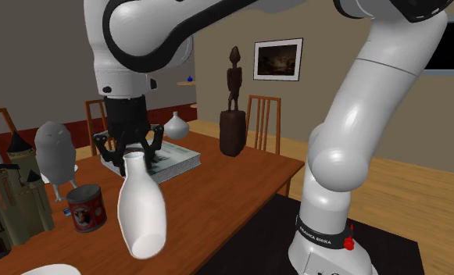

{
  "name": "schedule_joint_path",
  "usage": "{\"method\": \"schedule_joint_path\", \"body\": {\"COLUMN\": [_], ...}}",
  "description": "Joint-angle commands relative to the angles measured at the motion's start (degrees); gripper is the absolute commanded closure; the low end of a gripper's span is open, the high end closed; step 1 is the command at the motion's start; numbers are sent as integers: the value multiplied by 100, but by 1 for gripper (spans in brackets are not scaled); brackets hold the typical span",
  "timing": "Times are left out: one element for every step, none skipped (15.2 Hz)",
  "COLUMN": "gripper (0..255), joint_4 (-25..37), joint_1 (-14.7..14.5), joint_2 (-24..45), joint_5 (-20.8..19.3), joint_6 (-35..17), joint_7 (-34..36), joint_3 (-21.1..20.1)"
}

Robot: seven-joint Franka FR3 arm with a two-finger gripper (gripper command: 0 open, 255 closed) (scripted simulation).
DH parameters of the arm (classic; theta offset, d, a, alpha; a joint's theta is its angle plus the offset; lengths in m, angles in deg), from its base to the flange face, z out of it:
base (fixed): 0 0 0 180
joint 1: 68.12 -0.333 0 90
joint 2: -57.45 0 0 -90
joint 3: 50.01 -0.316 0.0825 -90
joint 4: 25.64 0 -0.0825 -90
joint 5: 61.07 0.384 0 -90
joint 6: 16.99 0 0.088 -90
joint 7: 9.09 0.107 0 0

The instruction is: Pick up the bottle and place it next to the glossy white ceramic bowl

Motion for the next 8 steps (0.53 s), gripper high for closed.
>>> {"method": "schedule_joint_path", "body": {"gripper": [255,255,255,255,255,255,255,255], "joint_4": [-132,-186,-239,-267,-267,-267,-267,-267], "joint_1": [-4,-4,-2,-1,-2,-1,-1,-1], "joint_2": [48,76,107,123,123,123,123,123], "joint_5": [-4,-9,-15,-18,-18,-18,-18,-18], "joint_6": [-184,-265,-347,-390,-390,-390,-390,-390], "joint_7": [24,33,42,47,47,47,47,47], "joint_3": [-29,-40,-52,-58,-58,-58,-58,-58]}}
